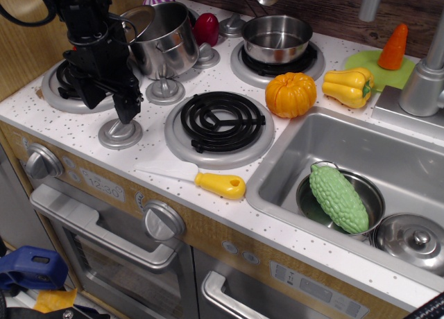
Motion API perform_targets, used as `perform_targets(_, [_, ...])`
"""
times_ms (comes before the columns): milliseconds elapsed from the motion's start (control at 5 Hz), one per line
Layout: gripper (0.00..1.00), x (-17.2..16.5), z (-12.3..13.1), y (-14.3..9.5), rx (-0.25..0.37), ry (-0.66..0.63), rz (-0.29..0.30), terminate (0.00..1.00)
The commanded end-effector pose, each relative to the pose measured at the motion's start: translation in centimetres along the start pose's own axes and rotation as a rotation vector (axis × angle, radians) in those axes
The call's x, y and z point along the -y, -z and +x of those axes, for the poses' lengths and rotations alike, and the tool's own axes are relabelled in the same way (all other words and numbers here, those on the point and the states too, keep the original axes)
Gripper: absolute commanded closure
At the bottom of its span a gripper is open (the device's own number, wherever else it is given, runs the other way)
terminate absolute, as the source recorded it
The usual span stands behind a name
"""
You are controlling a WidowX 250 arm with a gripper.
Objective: Twist knob start vertical clockwise90
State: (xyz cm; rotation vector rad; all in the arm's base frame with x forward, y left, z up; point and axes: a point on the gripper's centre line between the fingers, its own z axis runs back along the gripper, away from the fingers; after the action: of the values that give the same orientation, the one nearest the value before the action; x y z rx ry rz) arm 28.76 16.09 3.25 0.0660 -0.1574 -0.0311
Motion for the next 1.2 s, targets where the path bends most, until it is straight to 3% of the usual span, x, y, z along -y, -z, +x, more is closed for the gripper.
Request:
perform_targets(0, [0.0, -0.1, 0.5, 0.0, 0.031, -0.001, 0.005, 0.0])
perform_targets(600, [0.0, -0.2, 0.3, 1.3, 0.024, -0.016, -0.041, 0.0])
perform_targets(800, [1.0, -0.1, 0.3, 1.7, 0.027, -0.023, -0.045, 0.0])
perform_targets(1000, [1.0, -0.1, 0.3, 1.7, 0.027, -0.022, -0.044, 0.0])
